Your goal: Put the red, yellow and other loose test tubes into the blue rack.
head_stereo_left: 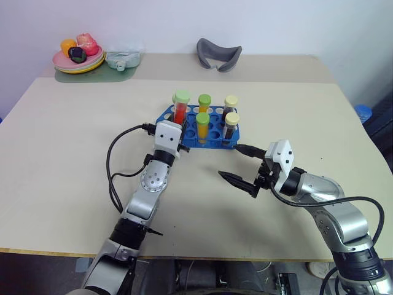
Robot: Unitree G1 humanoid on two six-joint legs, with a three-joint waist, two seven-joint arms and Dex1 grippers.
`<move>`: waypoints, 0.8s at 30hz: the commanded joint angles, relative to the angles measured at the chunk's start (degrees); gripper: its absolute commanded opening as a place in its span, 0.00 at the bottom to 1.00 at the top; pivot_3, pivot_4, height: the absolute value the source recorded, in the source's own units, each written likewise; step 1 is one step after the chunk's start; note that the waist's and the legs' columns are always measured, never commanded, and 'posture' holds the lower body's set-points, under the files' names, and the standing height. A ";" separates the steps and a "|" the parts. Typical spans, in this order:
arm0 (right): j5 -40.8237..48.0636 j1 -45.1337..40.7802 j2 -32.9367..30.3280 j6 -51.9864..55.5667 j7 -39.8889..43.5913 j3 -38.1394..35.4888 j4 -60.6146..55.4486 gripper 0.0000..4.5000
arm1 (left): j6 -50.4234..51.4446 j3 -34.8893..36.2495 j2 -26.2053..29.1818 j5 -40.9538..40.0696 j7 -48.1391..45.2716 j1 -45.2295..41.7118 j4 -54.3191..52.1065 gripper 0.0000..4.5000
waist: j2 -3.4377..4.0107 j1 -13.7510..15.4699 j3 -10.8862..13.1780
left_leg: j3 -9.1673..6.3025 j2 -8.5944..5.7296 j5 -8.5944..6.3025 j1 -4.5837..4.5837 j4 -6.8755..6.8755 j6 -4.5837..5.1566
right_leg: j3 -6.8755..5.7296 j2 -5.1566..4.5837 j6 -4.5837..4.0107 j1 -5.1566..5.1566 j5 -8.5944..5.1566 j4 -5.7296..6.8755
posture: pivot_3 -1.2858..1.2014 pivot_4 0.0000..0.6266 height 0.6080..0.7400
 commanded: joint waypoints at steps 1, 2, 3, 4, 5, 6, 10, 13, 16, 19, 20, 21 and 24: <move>0.15 -0.13 -0.17 -1.16 -0.20 -1.64 -1.75 1.00 | -3.12 1.88 -0.76 1.80 -0.22 0.15 0.49 0.21 | 0.00 0.04 0.00 | 0.00 0.00 0.00 0.00 0.00 0.00 | 0.00 0.00 0.00 0.00 0.00 0.00 | 0.52 0.24 0.96; 0.15 -0.21 -0.09 -1.10 -0.28 -1.58 -1.75 1.00 | -3.66 2.18 -1.07 1.94 -0.33 0.00 1.30 0.21 | 0.00 0.06 0.00 | 0.00 0.00 0.00 0.00 0.00 0.00 | 0.00 -0.01 0.00 0.01 0.00 0.00 | 0.52 0.24 0.96; 0.15 -0.35 -0.01 -1.04 -0.36 -1.48 -1.73 1.00 | -4.14 2.52 -1.37 2.12 -0.46 -0.26 2.35 0.21 | 0.00 0.07 0.00 | 0.00 -0.01 0.00 -0.01 0.01 0.00 | 0.00 -0.01 0.00 0.00 0.00 0.00 | 0.52 0.24 0.96; 0.14 -0.45 0.05 -1.01 -0.42 -1.40 -1.71 1.00 | -4.58 2.84 -1.65 2.31 -0.62 -0.50 3.26 0.21 | 0.00 0.07 0.00 | 0.00 -0.01 0.00 0.00 0.01 0.01 | 0.00 -0.01 0.00 0.01 0.00 0.00 | 0.52 0.24 0.96; 0.17 -0.46 0.05 -1.00 -0.46 -1.37 -1.76 1.00 | -4.94 3.09 -1.89 2.53 -0.79 -0.61 3.81 0.21 | 0.00 0.06 0.00 | 0.00 -0.01 0.00 0.00 0.01 0.01 | -0.01 -0.01 0.00 0.01 0.00 0.00 | 0.52 0.24 0.96; 0.18 -0.49 0.06 -0.98 -0.49 -1.34 -1.77 1.00 | -5.34 3.33 -2.11 2.69 -0.92 -0.82 4.52 0.21 | 0.00 0.07 0.00 | 0.00 -0.01 0.00 0.00 0.01 0.01 | -0.01 -0.01 0.00 0.01 0.00 0.00 | 0.52 0.24 0.96; 0.27 -0.62 0.07 -0.83 -0.52 -1.22 -1.81 1.00 | -7.05 4.23 -3.46 2.44 -1.85 -1.93 7.16 0.21 | 0.00 0.08 -0.01 | 0.00 -0.01 0.00 0.00 0.01 0.01 | -0.01 -0.01 0.00 0.01 0.00 0.00 | 0.52 0.24 0.96; 0.33 -0.63 0.07 -0.70 -0.60 -1.17 -1.99 1.00 | -8.60 4.93 -4.27 2.27 -2.52 -2.84 9.23 0.21 | 0.00 0.02 -0.01 | 0.00 -0.01 0.00 0.00 0.01 0.01 | -0.02 0.00 0.00 0.01 0.00 0.00 | 0.52 0.24 0.96; 0.40 -0.59 0.05 -0.53 -0.77 -1.11 -2.23 1.00 | -9.87 5.58 -5.01 2.07 -3.04 -3.54 11.05 0.21 | 0.00 0.04 -0.01 | 0.00 -0.01 0.00 0.00 0.00 0.01 | -0.03 0.00 0.00 0.01 0.00 0.00 | 0.52 0.24 0.96; 0.49 -0.45 -0.02 -0.39 -0.97 -1.15 -2.51 1.00 | -10.89 6.16 -5.56 2.04 -3.46 -3.58 11.99 0.21 | 0.00 0.04 -0.01 | 0.00 -0.01 0.00 0.00 0.01 0.01 | -0.02 -0.01 0.00 0.01 0.00 0.00 | 0.52 0.24 0.96; 0.56 -0.36 -0.08 -0.30 -1.03 -1.22 -2.69 1.00 | -11.83 6.40 -5.82 1.84 -3.65 -3.46 12.29 0.21 | 0.00 0.03 -0.01 | 0.00 -0.01 0.00 0.00 0.00 0.01 | -0.02 -0.01 0.00 0.01 0.00 0.00 | 0.52 0.24 0.96; 0.66 -0.25 -0.15 -0.17 -1.08 -1.31 -2.92 1.00 | -12.47 6.69 -6.18 1.52 -3.82 -3.33 12.53 0.21 | 0.00 0.03 -0.01 | 0.00 -0.01 -0.01 0.00 0.00 0.01 | -0.02 -0.01 0.00 0.01 0.00 0.00 | 0.52 0.24 0.96; 0.93 0.02 -0.31 0.17 -1.22 -1.49 -3.54 1.00 | -14.58 7.15 -6.70 1.35 -4.19 -3.21 13.59 0.21 | -0.01 0.03 -0.01 | 0.00 -0.01 0.00 0.00 0.01 0.01 | -0.02 -0.01 0.00 0.01 0.00 0.00 | 0.52 0.24 0.96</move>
